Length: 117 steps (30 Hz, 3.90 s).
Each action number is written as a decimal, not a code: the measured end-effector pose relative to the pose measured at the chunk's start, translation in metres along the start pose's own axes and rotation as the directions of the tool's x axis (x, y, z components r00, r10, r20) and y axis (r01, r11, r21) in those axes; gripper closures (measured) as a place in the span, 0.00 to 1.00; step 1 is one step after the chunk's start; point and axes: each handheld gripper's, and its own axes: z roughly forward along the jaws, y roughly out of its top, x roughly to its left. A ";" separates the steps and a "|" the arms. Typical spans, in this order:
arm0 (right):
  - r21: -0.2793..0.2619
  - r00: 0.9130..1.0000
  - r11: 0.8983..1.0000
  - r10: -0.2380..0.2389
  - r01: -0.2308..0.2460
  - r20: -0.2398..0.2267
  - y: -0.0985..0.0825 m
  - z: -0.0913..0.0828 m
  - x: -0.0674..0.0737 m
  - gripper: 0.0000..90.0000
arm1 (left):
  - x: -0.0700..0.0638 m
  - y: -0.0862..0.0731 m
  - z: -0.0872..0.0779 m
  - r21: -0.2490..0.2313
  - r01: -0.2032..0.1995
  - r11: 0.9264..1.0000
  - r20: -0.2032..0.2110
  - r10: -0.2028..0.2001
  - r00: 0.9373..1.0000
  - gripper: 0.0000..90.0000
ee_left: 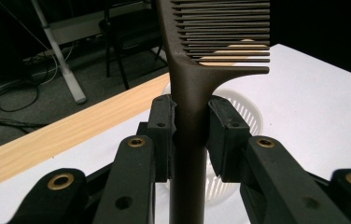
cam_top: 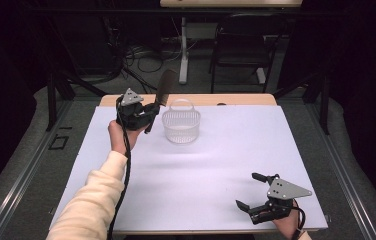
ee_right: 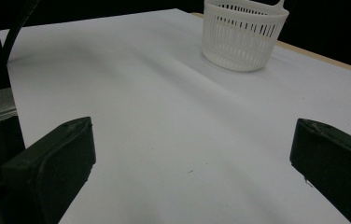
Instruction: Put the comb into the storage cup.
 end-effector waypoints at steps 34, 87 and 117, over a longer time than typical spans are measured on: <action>0.002 1.000 1.000 0.005 -0.005 -0.001 0.000 0.001 0.000 0.00 | 0.002 0.016 0.006 -0.052 0.010 0.999 -0.015 -0.010 1.000 0.81; -0.001 1.000 1.000 0.004 -0.004 -0.003 0.000 0.000 -0.001 0.00 | 0.004 0.021 0.037 -0.083 0.011 0.996 -0.028 -0.013 1.000 0.81; -0.004 1.000 1.000 0.004 -0.004 -0.005 0.000 0.000 -0.001 0.00 | -0.004 0.027 0.051 -0.126 -0.001 0.992 -0.017 -0.001 1.000 0.81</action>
